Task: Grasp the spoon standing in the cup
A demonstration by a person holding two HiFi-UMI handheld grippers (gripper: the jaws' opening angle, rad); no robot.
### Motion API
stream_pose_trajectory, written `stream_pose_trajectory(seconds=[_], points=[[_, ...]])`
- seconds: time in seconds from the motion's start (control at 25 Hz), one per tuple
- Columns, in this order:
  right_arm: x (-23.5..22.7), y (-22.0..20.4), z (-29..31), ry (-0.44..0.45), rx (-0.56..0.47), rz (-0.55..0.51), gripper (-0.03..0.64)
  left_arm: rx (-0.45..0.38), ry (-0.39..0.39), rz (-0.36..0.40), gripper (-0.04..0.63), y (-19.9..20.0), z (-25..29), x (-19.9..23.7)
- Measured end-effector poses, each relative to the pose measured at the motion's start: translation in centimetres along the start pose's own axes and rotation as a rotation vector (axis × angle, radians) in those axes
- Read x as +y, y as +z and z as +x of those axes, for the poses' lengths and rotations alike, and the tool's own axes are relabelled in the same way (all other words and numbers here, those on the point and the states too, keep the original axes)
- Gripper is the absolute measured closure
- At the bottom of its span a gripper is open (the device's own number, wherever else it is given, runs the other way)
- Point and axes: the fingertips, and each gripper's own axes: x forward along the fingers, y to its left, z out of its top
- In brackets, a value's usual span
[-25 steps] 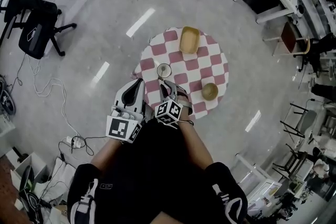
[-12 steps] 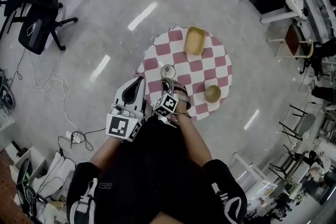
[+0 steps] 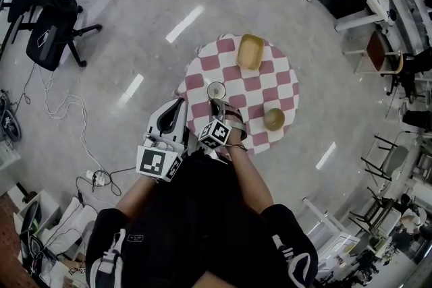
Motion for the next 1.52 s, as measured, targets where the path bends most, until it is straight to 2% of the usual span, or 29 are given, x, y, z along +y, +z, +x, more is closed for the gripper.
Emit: stream_pose_trajectory(seconds=[0.16, 0.56, 0.76, 0.92, 1.2, 1.52], points=[[-1.2, 0.5, -3.0, -0.048, -0.050, 0.070, 0.555, -0.018, -0.003, 0.015, 0.584, 0.0, -1.3, -1.7], [-3.5, 0.2, -16.2, -0.202, -0.366, 0.361, 0.555, -0.073, -0.008, 0.055, 0.584, -0.7, -8.0, -9.2], [-4.0, -1.6, -24.0, -0.210, -0.524, 0.565, 0.557, -0.088, 0.012, 0.078, 0.584, -1.5, -11.7, -13.1], [-3.6, -2.6, -28.5, -0.185, -0.633, 0.680, 0.557, -0.107, 0.018, 0.100, 0.584, -1.6, -14.0, -15.5], [-1.8, -3.2, -33.6, -0.172, -0.729, 0.820, 0.557, -0.121, -0.016, 0.096, 0.584, -2.2, -16.4, -17.9], [0.0, -3.2, -35.7, -0.202, -0.722, 0.893, 0.557, -0.119, -0.077, 0.111, 0.584, -1.8, -16.3, -17.8]])
